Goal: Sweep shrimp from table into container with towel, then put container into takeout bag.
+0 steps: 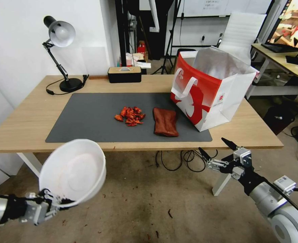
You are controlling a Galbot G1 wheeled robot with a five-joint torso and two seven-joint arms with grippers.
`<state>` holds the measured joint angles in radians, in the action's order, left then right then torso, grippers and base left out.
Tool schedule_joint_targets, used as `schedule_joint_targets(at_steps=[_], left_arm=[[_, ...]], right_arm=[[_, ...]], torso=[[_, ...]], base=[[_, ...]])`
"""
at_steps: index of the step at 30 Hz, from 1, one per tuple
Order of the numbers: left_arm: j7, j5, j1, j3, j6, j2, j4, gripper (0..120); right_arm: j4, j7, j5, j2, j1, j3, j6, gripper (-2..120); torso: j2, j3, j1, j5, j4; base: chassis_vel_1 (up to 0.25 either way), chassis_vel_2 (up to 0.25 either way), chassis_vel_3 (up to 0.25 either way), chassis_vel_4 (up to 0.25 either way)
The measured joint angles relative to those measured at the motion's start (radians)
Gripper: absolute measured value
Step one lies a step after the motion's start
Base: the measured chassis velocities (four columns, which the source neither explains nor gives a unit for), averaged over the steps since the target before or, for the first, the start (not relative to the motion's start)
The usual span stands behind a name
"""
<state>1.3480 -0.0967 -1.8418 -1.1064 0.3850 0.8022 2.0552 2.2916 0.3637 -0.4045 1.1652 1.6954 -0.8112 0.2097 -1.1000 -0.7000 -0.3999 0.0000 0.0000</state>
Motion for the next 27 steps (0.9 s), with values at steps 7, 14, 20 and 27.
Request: schedule_joint_targets(at_steps=[7,14,20,27], left_arm=[[-0.070,0.124,0.032,0.109,0.022,-0.001,-0.021,0],[-0.186,0.205,0.098,0.232,0.046,-0.001,-0.064,0],[-0.217,0.237,0.153,0.302,0.060,-0.017,-0.097,0],[-0.227,0.245,0.197,0.366,0.064,-0.032,-0.125,0]], right_arm=[[0.026,0.005,-0.014,-0.001,0.002,-0.002,-0.004,100],[0.047,0.011,-0.078,-0.010,-0.001,-0.001,-0.006,100],[0.053,-0.008,-0.178,-0.036,-0.014,0.016,0.002,100],[0.053,-0.132,-0.326,-0.151,-0.111,0.106,0.039,100]], torso=[[0.000,0.000,0.000,0.0001,-0.0002],[0.000,0.000,0.000,-0.0001,-0.0003],[0.000,0.000,0.000,0.0000,0.0000],[0.000,0.000,0.000,0.0001,0.0001]], base=[[0.000,0.000,0.000,0.000],[0.000,0.000,0.000,0.000],[0.000,0.000,0.000,0.000],[0.000,0.000,0.000,0.000]])
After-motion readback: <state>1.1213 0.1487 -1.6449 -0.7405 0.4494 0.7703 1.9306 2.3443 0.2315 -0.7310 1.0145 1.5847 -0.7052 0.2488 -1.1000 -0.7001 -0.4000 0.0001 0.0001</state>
